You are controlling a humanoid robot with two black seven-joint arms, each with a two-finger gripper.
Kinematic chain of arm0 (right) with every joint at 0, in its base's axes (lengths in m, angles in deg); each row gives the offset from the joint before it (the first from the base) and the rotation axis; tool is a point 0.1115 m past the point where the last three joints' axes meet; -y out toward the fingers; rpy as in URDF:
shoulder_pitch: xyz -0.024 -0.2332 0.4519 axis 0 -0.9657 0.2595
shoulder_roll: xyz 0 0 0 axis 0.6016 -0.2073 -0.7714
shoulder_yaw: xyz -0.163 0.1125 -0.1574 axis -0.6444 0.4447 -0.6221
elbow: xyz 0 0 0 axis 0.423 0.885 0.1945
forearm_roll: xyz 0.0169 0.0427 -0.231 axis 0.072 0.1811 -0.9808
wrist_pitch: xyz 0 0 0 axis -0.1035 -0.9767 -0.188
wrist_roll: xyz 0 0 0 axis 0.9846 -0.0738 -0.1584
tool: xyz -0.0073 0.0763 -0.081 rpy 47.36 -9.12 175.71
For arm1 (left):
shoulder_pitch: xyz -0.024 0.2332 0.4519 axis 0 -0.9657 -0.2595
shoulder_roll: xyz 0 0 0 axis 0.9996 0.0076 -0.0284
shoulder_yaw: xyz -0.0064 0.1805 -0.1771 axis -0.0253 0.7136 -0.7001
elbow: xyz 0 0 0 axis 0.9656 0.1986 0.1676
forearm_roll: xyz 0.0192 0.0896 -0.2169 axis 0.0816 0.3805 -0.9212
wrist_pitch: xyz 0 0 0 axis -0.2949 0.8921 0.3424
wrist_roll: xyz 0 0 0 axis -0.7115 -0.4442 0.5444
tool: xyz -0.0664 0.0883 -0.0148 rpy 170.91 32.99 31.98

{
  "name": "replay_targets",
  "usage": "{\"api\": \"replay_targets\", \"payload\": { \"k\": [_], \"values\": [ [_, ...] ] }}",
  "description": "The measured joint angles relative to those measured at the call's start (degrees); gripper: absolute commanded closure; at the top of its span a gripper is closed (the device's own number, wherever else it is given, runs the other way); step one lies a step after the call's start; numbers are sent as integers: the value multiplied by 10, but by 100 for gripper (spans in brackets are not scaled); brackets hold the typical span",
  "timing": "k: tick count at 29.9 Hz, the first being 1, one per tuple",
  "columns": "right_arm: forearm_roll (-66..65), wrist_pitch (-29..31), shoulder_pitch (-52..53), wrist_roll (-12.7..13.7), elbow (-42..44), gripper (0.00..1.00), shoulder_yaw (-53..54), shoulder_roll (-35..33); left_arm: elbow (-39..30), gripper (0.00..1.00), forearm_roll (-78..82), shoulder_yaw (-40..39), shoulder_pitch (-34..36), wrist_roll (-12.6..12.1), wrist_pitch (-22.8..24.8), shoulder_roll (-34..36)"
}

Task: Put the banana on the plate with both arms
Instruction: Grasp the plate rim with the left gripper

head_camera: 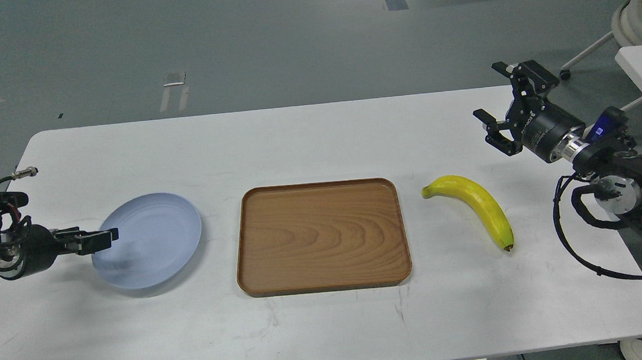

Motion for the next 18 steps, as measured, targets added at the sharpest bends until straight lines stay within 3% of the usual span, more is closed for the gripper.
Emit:
{"api": "replay_targets", "payload": {
  "k": [5,7,9,10,18],
  "values": [
    [0,0,-1,0,-1,1,0,3,4,56,-7,0,-3,0,-6,-2],
    [0,0,-1,0,-1,1,0,5,5,68,-8,0,-4,0,-6,-2],
    [0,0,-2,0,-1,1,0,6,5,95,-8,3,-4,0,-6,-2],
    [0,0,-2,0,-1,1,0,7,5,100,-8,4,-4,0,-6,-2],
    [0,0,-2,0,-1,1,0,7,5,100,-9,7,-5,0,-6,-3]
  ]
}}
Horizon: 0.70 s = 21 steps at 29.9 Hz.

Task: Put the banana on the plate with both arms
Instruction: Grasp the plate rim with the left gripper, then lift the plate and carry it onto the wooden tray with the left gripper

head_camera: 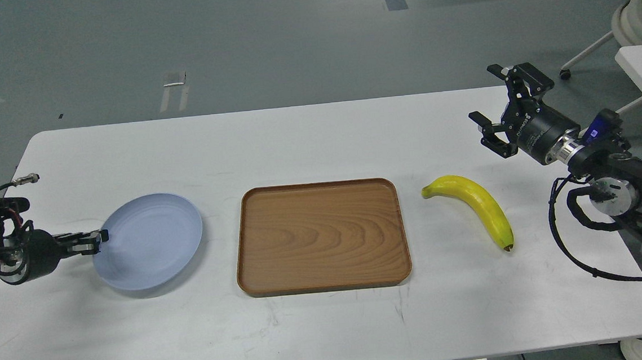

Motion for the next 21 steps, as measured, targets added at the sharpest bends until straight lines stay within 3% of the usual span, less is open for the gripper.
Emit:
{"api": "replay_targets", "payload": {
  "k": [9,16,21],
  "values": [
    [0,0,1,0,0,1,0,0,-12,100,-50,-1,18,0,8,8],
    [0,0,2,0,1,1,0,0,-87,100,-57,0,111,0,59,25],
    [0,0,2,0,1,1,0,-3,-129,100,-40,3,163,0,69,11]
  ]
}}
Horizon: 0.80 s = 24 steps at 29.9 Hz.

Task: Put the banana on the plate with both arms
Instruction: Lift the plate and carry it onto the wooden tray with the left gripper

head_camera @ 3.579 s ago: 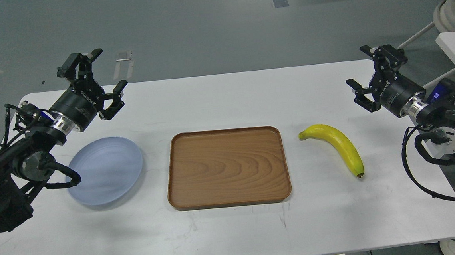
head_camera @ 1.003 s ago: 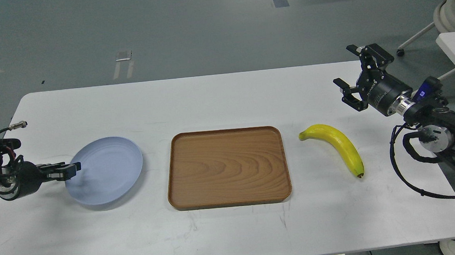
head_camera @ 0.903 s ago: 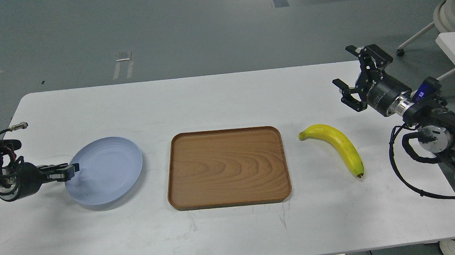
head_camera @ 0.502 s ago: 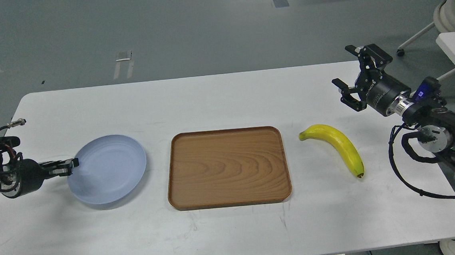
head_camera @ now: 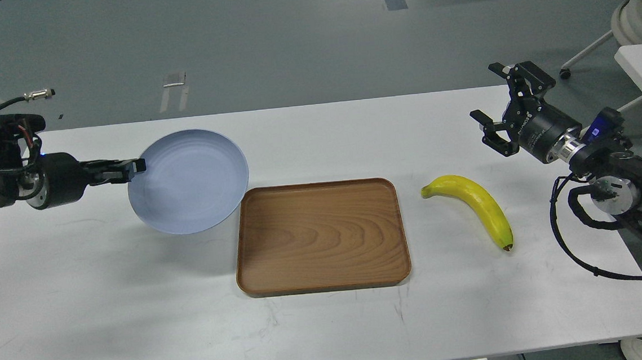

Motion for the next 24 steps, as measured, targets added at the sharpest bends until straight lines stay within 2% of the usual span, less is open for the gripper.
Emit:
{"api": "replay_targets", "payload": {
  "k": [5,11,18,24],
  "values": [
    [0,0,1,0,0,1,0,-3,-4,100,41,12,33,-2,17,-63],
    [0,0,1,0,1,1,0,-4,8,100,54,40,56,-28,37,-151],
    [0,0,2,0,2,1,1,-8,83,100,53,77,72,-35,51,-265],
    [0,0,2,0,2,1,1,-11,131,100,50,92,72,-36,60,-323]
  ]
}}
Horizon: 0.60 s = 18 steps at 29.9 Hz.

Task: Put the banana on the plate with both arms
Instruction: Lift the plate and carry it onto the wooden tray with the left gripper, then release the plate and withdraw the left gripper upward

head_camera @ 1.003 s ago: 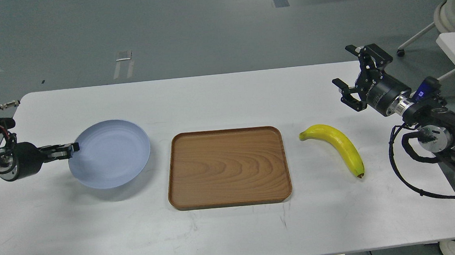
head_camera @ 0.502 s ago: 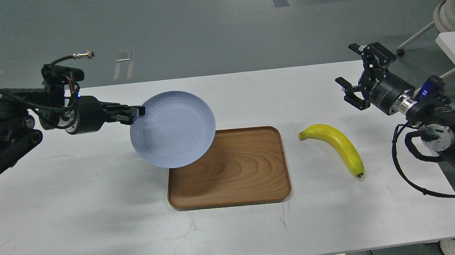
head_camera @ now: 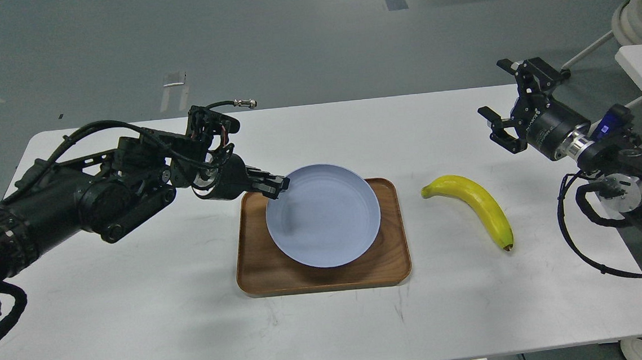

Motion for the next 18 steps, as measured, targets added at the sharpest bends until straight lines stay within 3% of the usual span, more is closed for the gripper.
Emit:
{"api": "replay_targets", "payload": {
  "k": [18],
  "values": [
    [0,0,-3,0,0,1,1,0,71,100,-8,25,-13,-1,-1,-53]
  ]
}}
